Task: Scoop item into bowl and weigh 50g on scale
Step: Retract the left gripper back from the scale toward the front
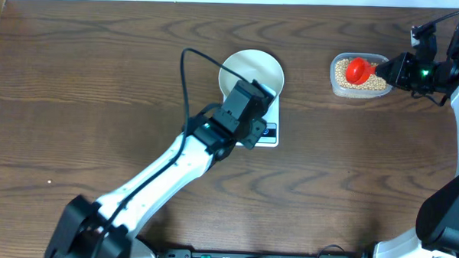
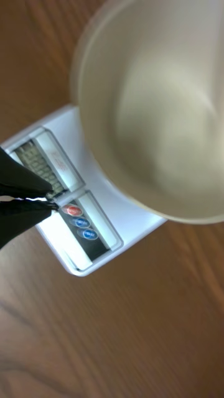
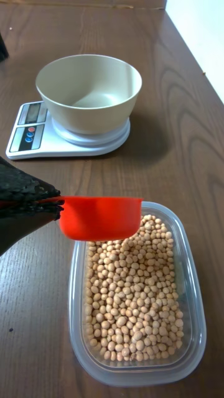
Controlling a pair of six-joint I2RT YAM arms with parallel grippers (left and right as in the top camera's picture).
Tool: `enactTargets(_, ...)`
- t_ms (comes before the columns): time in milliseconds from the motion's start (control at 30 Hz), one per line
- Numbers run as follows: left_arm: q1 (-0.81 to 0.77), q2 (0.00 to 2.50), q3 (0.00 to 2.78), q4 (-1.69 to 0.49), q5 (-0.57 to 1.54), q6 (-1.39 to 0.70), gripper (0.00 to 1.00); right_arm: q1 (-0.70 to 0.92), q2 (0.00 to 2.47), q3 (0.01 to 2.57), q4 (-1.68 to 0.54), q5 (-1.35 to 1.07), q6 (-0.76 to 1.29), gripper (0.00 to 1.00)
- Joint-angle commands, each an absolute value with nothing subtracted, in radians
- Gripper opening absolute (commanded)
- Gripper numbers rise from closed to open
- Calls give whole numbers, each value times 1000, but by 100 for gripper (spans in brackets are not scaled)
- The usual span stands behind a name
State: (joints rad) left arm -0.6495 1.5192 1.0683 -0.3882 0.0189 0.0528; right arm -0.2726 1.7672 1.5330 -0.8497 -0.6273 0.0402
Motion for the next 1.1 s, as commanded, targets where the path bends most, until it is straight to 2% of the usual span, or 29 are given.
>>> enactTargets(0, -645, 1435, 1066, -452, -82, 55, 8, -268, 1750, 1551, -849, -627, 25, 1)
enactTargets(400, -630, 1377, 1029, -655, -60, -88, 7, -265, 1750, 1551, -854, -642, 28, 1)
enactTargets(800, -536, 1378, 1022, -604, 122, -96, 7, -265, 1750, 1551, -852, -642, 28, 1)
enactTargets(1000, -504, 1415, 1022, -546, 131, -96, 8, -265, 1750, 1551, -846, -642, 29, 1)
enactTargets(1067, -505, 1438, 1022, -522, 131, -96, 11, -265, 1750, 1551, -850, -642, 29, 1)
